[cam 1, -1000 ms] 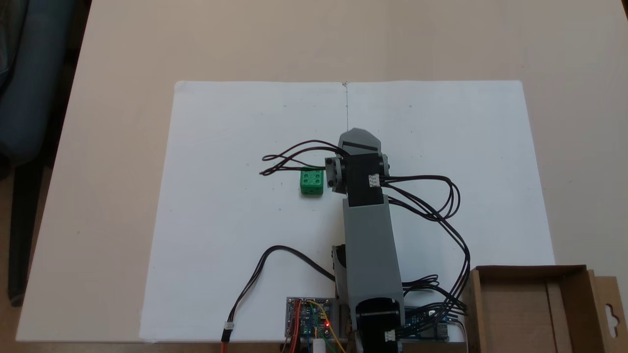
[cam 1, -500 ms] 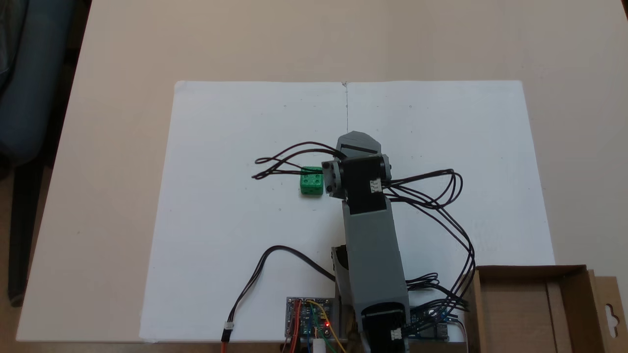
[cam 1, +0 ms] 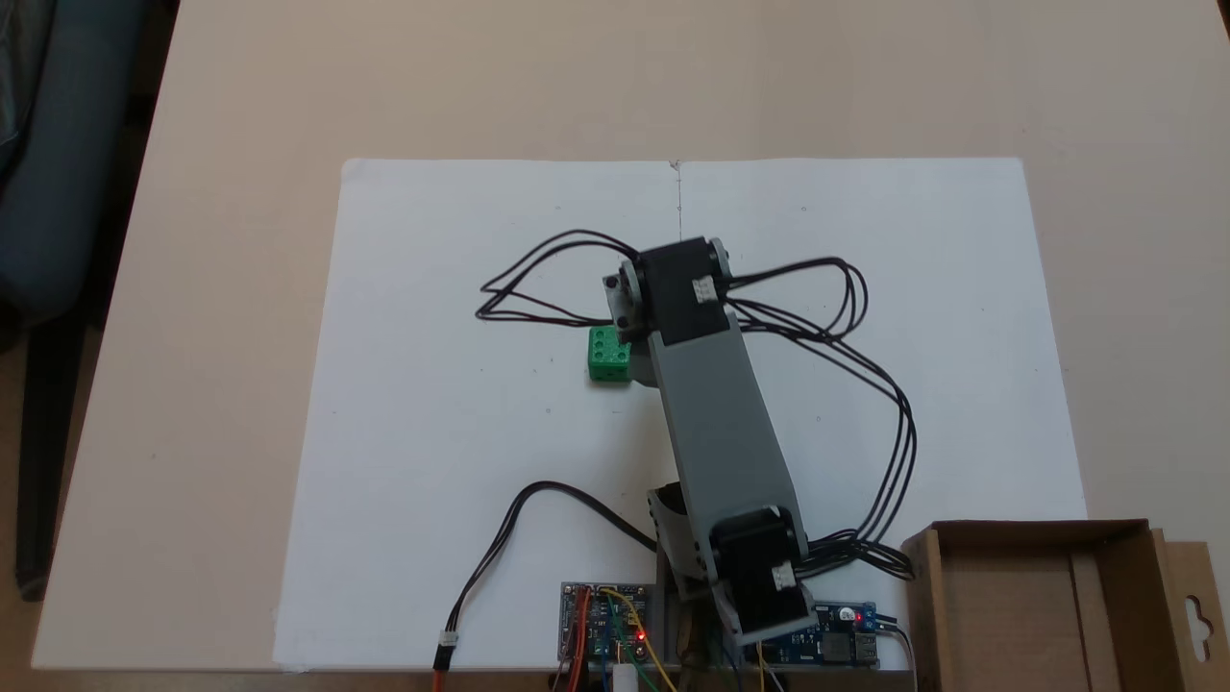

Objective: Grasp a green dice and put it in the bin.

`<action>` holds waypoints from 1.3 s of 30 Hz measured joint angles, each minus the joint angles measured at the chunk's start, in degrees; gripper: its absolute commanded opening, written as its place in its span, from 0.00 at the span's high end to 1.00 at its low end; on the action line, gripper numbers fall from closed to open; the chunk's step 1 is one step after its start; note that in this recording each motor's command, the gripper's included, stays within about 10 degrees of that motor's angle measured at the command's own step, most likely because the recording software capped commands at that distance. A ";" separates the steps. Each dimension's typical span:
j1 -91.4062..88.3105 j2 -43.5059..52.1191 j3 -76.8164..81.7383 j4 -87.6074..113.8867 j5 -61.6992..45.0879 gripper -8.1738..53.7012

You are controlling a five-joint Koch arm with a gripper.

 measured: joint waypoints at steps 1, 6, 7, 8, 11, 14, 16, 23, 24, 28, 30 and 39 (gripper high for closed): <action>-0.53 -0.79 0.00 -0.97 0.44 0.20; -3.34 -2.02 0.00 -5.89 2.37 0.20; -3.87 -2.02 0.00 -6.86 2.37 0.20; -4.22 -2.20 0.00 -7.73 2.55 0.20; -4.48 -3.34 0.00 -8.53 3.43 0.20; -4.75 -4.39 0.00 -8.61 4.66 0.20; -5.01 -5.01 0.00 -8.61 5.63 0.20; -5.71 -5.01 0.44 -8.61 9.05 0.20; -5.71 -5.01 0.88 -8.61 9.58 0.20; -6.42 -5.01 1.76 -8.61 11.07 0.19; -6.59 -5.01 1.76 -8.61 11.69 0.16; -7.47 -5.01 4.66 -8.70 12.30 0.17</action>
